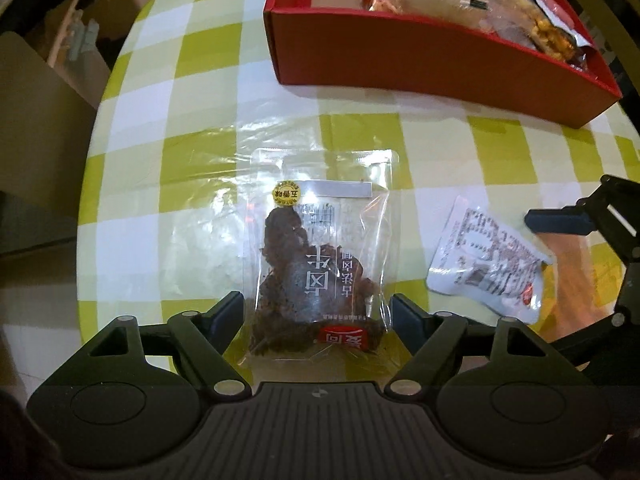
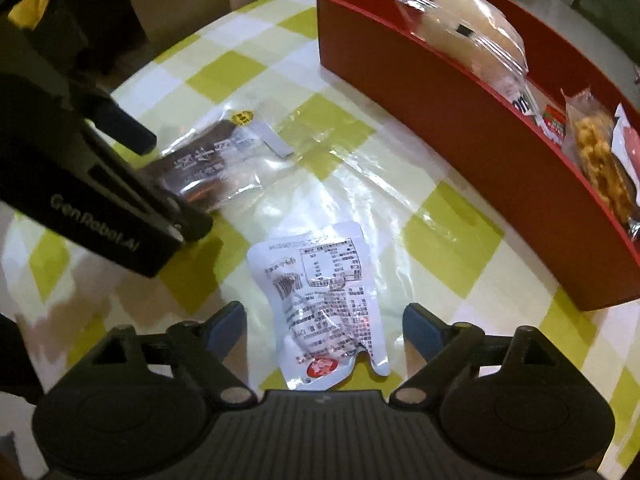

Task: Organize snacks
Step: 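Grasp the beef jerky bag with the left tool while the right tool grasps the white printed packet, then carry the jerky bag and white packet over the red tray with both tools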

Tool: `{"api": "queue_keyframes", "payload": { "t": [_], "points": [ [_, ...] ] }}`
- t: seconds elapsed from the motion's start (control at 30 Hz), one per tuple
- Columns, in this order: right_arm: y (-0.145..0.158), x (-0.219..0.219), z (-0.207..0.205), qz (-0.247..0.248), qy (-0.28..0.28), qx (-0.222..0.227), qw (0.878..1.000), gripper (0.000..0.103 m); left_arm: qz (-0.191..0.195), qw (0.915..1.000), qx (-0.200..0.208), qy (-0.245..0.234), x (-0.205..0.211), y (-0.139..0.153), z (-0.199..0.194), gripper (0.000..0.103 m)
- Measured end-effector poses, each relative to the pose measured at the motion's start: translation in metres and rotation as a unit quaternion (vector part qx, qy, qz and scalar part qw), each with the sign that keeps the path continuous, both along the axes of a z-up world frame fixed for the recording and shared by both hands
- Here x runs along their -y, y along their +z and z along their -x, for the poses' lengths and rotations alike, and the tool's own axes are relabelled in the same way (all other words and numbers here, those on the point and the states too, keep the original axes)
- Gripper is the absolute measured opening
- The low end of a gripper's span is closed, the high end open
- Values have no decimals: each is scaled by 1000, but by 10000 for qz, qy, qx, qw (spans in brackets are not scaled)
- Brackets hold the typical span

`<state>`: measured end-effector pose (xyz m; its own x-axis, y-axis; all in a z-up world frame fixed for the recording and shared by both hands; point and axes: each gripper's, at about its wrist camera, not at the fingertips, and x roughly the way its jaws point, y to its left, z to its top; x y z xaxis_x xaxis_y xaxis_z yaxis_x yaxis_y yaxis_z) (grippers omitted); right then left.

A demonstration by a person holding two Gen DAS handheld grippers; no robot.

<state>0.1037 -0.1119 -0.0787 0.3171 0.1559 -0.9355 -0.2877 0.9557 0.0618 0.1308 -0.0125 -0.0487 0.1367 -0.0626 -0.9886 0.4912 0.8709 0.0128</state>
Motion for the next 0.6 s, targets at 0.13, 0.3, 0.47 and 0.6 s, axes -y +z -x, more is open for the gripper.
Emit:
{"api": "queue_keyframes", "payload": {
  "t": [0.13,0.3,0.47,0.6],
  "points": [
    [6,12,3,8,-342,32,9994,60,-20,10000,-4,-54,1,3,2,84],
    [9,16,12,31,-542,0,9985,57,-69,9999,35,-124,6,7,6,84],
    [20,27,22,-52,-803,80,9967,55,45,9998,100,-142,8,10,2,84],
    [32,38,28,-142,-1033,221,9943,55,161,9995,168,-221,12,16,5,85]
  ]
}}
